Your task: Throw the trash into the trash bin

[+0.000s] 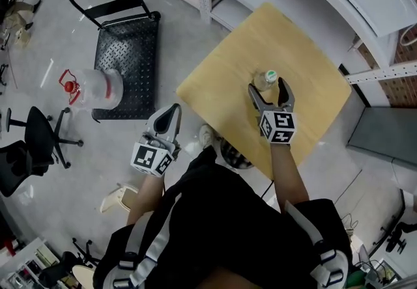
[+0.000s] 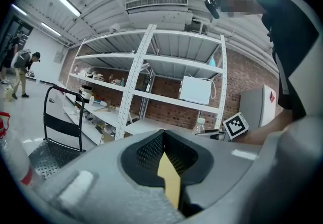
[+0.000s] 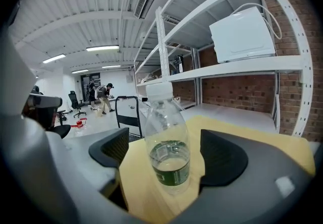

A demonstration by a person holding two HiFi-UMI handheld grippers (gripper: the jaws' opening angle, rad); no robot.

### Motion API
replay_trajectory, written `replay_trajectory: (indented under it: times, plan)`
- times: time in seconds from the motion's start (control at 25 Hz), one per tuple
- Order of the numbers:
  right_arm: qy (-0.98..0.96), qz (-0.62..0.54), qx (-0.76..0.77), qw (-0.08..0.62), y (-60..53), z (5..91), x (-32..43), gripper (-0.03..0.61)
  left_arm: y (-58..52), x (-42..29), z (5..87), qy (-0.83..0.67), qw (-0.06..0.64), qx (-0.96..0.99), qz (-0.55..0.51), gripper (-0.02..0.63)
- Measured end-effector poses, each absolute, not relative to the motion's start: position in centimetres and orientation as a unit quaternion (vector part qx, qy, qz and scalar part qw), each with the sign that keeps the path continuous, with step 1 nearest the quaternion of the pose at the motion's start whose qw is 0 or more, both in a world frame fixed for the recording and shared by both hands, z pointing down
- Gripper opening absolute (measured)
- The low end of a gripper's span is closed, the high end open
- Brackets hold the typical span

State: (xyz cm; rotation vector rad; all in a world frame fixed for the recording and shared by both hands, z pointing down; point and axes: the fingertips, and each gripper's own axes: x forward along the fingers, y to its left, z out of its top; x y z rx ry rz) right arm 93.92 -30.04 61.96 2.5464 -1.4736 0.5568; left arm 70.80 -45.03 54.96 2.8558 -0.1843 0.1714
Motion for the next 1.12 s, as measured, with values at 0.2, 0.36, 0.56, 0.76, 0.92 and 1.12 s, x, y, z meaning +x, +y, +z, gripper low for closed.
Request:
replay_trajectory:
  times: [0.2,0.36,0.56,0.76,0.92,1.12]
  plan:
    - [-0.482,0.194,0.851,0.082,-31.7,63.3,95.0,0.428,-47.0,70.8,54.9,-0.068,0.131,0.987,0.06,0.002]
    - [-0.478,0.202,0.85,0.087,-32.7,63.9,95.2,0.426,-47.4,71.3,55.1,-0.061,0.136,0.987,0.063,0.002]
    - [-0.468,0.221,0.849,0.106,-32.8,65.4,95.5,0.342,-47.1,72.6,55.1,-0.042,0.138,0.988,0.061,0.002]
    - [-0.481,0.208,0.845,0.112,-32.9,64.1,94.4,0.336,-47.2,72.9,54.2,-0.039,0.136,0.989,0.048,0.002]
    - [-0.497,0.19,0.841,0.099,-32.4,61.7,93.1,0.336,-46.9,72.4,53.8,-0.042,0.134,0.989,0.035,0.002]
    - [-0.515,0.158,0.837,0.09,-31.2,58.2,91.1,0.336,-46.3,71.0,53.7,-0.054,0.143,0.988,0.023,0.002]
